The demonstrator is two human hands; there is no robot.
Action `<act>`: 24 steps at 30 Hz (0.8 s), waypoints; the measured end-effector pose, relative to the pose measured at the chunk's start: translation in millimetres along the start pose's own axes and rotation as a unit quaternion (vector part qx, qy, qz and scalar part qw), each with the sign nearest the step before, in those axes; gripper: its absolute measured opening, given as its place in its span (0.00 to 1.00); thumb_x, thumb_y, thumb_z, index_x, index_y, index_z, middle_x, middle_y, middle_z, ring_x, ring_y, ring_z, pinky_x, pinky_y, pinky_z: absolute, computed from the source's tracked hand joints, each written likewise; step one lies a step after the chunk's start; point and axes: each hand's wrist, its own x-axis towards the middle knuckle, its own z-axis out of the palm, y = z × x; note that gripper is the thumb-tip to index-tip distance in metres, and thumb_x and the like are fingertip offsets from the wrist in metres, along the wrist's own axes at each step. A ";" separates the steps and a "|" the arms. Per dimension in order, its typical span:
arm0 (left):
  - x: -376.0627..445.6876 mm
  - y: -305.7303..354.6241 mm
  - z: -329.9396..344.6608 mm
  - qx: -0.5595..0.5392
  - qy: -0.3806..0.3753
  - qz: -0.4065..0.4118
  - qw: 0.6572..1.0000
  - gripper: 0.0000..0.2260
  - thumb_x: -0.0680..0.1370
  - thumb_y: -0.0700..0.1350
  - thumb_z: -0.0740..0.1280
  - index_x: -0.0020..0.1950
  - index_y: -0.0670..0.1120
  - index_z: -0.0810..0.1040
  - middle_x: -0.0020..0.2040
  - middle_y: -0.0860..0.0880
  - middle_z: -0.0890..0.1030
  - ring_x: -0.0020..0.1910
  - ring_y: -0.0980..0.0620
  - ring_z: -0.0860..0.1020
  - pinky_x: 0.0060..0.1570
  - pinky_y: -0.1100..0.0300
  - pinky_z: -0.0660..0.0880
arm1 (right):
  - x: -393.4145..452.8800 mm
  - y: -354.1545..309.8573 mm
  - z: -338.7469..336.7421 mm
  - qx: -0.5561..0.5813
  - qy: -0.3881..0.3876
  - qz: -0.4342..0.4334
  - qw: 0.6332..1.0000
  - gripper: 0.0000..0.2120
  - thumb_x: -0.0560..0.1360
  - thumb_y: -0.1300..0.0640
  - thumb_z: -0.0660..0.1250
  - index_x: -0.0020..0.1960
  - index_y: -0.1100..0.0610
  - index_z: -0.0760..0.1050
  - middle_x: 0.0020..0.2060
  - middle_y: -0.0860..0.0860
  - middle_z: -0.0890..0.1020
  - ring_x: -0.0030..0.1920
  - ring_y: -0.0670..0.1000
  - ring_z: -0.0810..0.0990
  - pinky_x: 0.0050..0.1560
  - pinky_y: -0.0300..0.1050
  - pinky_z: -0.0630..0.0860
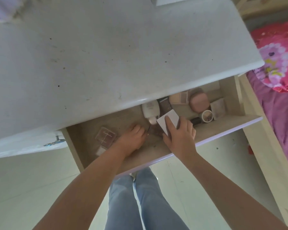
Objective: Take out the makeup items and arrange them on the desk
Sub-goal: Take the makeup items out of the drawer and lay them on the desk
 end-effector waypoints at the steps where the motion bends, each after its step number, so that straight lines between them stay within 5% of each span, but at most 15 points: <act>1: -3.5 -3.2 -1.7 -0.016 -0.002 -0.026 1.000 0.11 0.60 0.46 0.69 0.40 0.46 0.84 0.35 0.49 0.81 0.34 0.50 0.80 0.40 0.60 0.79 | -1.5 -0.8 -1.2 0.009 0.014 0.003 1.000 0.23 0.66 0.46 0.64 0.59 0.52 0.67 0.45 0.63 0.79 0.42 0.62 0.78 0.35 0.52 0.77; 3: -14.9 -4.7 -11.1 -0.072 -0.070 -0.075 0.992 0.30 0.49 0.54 0.78 0.49 0.45 0.82 0.41 0.45 0.80 0.40 0.47 0.80 0.40 0.58 0.78 | -3.9 -2.7 -4.3 0.035 0.033 -0.008 0.999 0.22 0.68 0.46 0.57 0.59 0.52 0.67 0.49 0.62 0.75 0.48 0.59 0.71 0.37 0.54 0.77; 4: -23.8 -4.8 -16.6 -0.108 -0.084 -0.103 0.985 0.37 0.53 0.57 0.77 0.58 0.44 0.77 0.49 0.43 0.79 0.48 0.45 0.78 0.45 0.57 0.77 | -5.1 -4.7 -6.5 0.054 0.042 -0.022 0.997 0.22 0.67 0.47 0.58 0.59 0.52 0.66 0.51 0.61 0.73 0.49 0.58 0.67 0.38 0.55 0.77; 7: -52.7 3.0 -35.6 -0.230 -0.047 -0.184 0.955 0.33 0.71 0.54 0.67 0.72 0.47 0.58 0.66 0.45 0.65 0.65 0.46 0.65 0.60 0.57 0.69 | -9.1 -14.0 -16.3 0.105 0.069 -0.078 0.989 0.22 0.66 0.46 0.61 0.59 0.53 0.67 0.52 0.63 0.74 0.50 0.56 0.65 0.41 0.56 0.77; 9: -77.5 3.8 -45.2 -0.273 0.008 -0.225 0.935 0.34 0.68 0.53 0.70 0.70 0.48 0.60 0.65 0.46 0.68 0.63 0.48 0.66 0.60 0.58 0.71 | -5.8 -23.5 -26.6 0.153 0.075 -0.113 0.979 0.22 0.67 0.46 0.59 0.59 0.53 0.67 0.54 0.63 0.74 0.51 0.56 0.66 0.46 0.54 0.75; 11: -105.0 -4.7 -48.2 -0.269 0.097 -0.243 0.927 0.37 0.57 0.52 0.75 0.63 0.47 0.67 0.55 0.45 0.77 0.54 0.49 0.71 0.48 0.58 0.78 | 5.1 -37.4 -36.8 0.202 0.086 -0.159 0.963 0.22 0.66 0.46 0.60 0.59 0.53 0.68 0.56 0.60 0.70 0.51 0.55 0.66 0.49 0.52 0.72; 15: -151.3 -43.5 -45.3 -0.210 0.245 -0.287 0.902 0.31 0.57 0.51 0.67 0.57 0.41 0.70 0.46 0.39 0.78 0.46 0.45 0.72 0.40 0.57 0.76 | 46.8 -79.9 -61.6 0.235 0.078 -0.264 0.932 0.23 0.66 0.46 0.60 0.59 0.53 0.67 0.56 0.57 0.65 0.52 0.56 0.66 0.52 0.57 0.73; 19: -190.3 -93.5 -56.2 -0.193 0.226 -0.348 0.889 0.28 0.55 0.48 0.71 0.53 0.41 0.74 0.44 0.40 0.78 0.41 0.40 0.78 0.36 0.57 0.78 | 91.5 -134.0 -79.3 0.233 0.044 -0.342 0.909 0.21 0.65 0.50 0.61 0.57 0.53 0.68 0.54 0.66 0.76 0.53 0.58 0.67 0.49 0.61 0.73; 24: -212.4 -146.2 -62.2 -0.223 0.158 -0.392 0.878 0.28 0.60 0.48 0.69 0.59 0.43 0.74 0.50 0.44 0.75 0.51 0.42 0.73 0.48 0.50 0.77 | 125.0 -184.3 -89.3 0.183 -0.074 -0.379 0.904 0.23 0.60 0.62 0.71 0.55 0.60 0.78 0.55 0.69 0.76 0.53 0.72 0.75 0.55 0.67 0.68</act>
